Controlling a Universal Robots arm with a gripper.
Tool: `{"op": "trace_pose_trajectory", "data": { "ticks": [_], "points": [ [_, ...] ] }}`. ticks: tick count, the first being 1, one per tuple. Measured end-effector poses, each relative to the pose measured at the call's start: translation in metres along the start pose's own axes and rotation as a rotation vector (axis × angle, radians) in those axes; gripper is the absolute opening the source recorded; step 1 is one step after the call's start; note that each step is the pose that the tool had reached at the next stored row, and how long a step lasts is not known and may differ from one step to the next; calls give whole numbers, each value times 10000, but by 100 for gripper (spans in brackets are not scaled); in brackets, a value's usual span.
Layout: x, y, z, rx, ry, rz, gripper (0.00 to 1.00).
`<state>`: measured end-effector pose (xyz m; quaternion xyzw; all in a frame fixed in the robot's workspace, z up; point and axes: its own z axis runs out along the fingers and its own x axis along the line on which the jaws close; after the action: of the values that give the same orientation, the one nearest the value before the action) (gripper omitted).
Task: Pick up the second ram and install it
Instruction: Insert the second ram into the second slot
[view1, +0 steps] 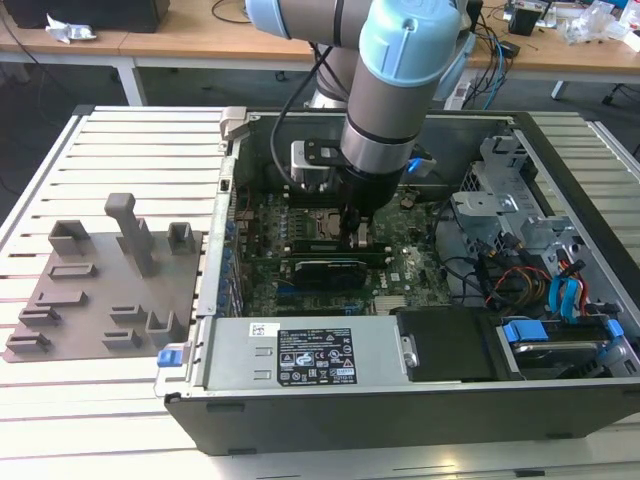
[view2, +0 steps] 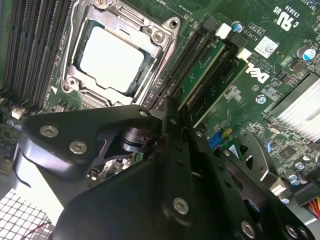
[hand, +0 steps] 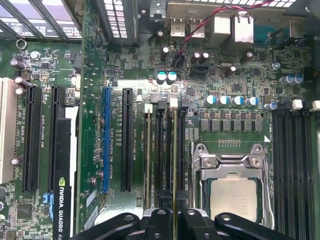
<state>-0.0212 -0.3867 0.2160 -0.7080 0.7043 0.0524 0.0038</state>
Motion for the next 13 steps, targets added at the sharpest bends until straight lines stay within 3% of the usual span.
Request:
{"op": "trace_pose_trajectory", "data": {
  "ticks": [6,7,8,9,13],
  "points": [
    [2,-3,42,0,-2,0,14],
    [-2,-8,55,16,-32,-8,15],
    [2,-4,44,1,-4,-2,21],
    [0,-1,18,2,-4,0,21],
    [-63,18,-248,9,33,2,20]
  ]
}}
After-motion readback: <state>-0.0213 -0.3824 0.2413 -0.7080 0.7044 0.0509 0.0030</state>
